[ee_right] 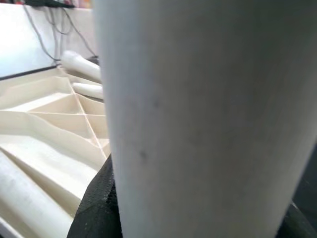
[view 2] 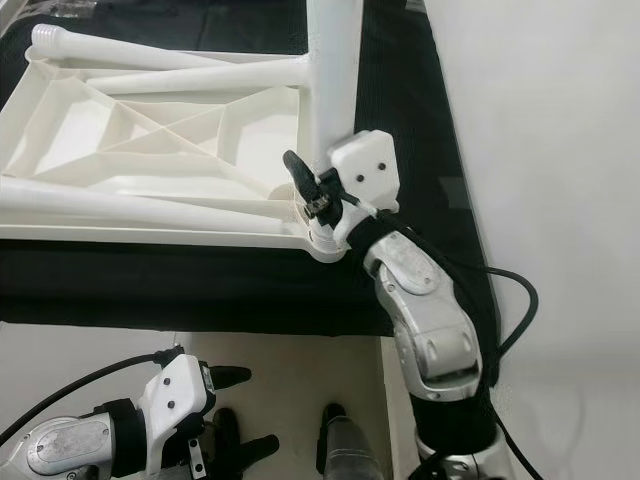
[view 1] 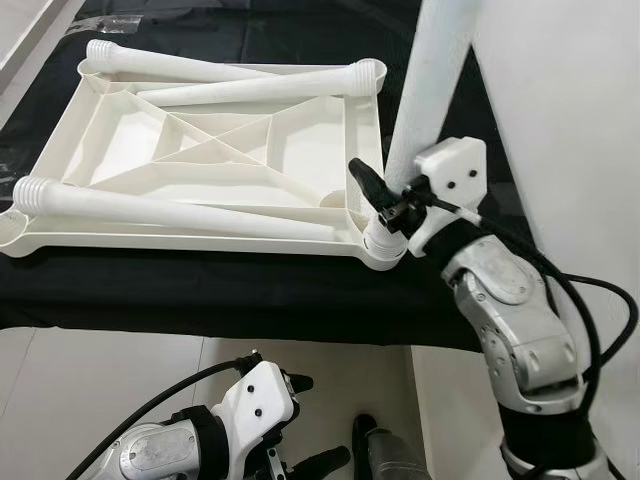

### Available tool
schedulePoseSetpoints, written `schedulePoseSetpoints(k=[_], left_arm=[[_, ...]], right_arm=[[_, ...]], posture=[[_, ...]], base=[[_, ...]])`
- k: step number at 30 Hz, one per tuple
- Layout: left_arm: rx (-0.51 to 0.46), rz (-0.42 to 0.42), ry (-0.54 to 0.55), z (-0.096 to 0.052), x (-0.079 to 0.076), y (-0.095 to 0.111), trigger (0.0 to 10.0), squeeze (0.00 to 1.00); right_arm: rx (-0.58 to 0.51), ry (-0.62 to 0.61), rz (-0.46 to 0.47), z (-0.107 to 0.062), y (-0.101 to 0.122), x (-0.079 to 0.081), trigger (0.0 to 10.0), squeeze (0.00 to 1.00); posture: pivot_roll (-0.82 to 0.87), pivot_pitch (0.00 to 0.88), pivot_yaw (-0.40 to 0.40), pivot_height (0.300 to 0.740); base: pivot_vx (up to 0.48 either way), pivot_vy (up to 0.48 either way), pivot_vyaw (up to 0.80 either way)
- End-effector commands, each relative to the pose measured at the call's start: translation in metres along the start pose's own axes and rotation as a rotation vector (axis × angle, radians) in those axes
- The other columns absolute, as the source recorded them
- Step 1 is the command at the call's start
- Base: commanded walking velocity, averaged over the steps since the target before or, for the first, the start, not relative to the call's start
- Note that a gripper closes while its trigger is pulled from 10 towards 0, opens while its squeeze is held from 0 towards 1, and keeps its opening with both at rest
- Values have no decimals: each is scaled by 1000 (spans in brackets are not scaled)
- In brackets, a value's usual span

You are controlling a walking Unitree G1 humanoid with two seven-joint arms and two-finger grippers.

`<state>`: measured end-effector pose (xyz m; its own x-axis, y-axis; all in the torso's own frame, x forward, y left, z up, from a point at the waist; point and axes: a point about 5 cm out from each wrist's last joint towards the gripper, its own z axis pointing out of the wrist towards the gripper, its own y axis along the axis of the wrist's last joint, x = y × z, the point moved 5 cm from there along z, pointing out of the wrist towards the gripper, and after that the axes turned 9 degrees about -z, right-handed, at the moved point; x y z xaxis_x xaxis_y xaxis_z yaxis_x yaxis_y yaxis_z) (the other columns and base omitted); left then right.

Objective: Building children table

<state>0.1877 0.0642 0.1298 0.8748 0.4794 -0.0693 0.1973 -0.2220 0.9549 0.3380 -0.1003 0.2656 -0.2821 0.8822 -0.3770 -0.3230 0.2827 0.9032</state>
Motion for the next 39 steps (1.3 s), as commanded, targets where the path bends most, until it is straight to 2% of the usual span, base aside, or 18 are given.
schedulePoseSetpoints(k=[1,2,4,6,17,18,20,22,28,29,31,35,39], left_arm=[[18,-23,-10,2,-3,-8,10000,0],[18,-23,-10,2,-3,-8,10000,0],[19,-21,-11,2,-3,-8,10000,0],[19,-20,-11,2,-3,-9,10000,0],[22,-15,-13,2,-2,-9,10000,0],[23,-13,-14,2,-2,-10,10000,0],[26,-10,-16,2,-2,-10,10000,0],[26,-8,-17,2,-2,-10,10000,0],[27,-5,-20,2,-2,-11,10000,0],[27,-4,-20,2,-3,-11,10000,0],[28,-3,-21,2,-2,-11,10000,0],[28,0,-23,2,-2,-10,10000,0],[27,1,-23,2,-1,-10,10000,0]], right_arm=[[413,-47,72,-16,-92,0,10000,0],[413,-47,72,-16,-92,0,10000,0],[433,-95,146,-14,-94,-5,10000,0],[439,-107,167,-14,-95,-6,10000,0],[455,-139,225,-22,-103,-5,10000,0],[450,-144,231,-23,-104,-6,10000,0],[372,-129,263,-22,-95,-3,10000,0],[353,-114,266,-23,-93,-1,10000,0],[352,-90,282,-30,-98,3,10000,0],[342,-86,308,-31,-98,4,10000,0],[330,-78,310,-32,-97,5,10000,0],[297,-14,223,-31,-89,14,10000,0],[286,-5,220,-30,-86,16,10000,0]], posture=[[0,364,-11,740],[0,364,-11,740],[0,363,-13,740],[1,363,-12,740],[1,351,-7,740],[1,351,-7,740],[1,347,-4,740],[1,345,-4,740],[3,342,-2,740],[3,341,-2,740],[3,341,-1,740],[3,345,1,740],[4,345,1,740]], base=[[0,0,0],[0,0,0],[0,0,0],[0,0,0],[0,0,0],[0,0,0],[0,0,0],[0,0,0],[0,0,0],[0,0,0],[0,0,0],[0,0,0],[0,0,0]])
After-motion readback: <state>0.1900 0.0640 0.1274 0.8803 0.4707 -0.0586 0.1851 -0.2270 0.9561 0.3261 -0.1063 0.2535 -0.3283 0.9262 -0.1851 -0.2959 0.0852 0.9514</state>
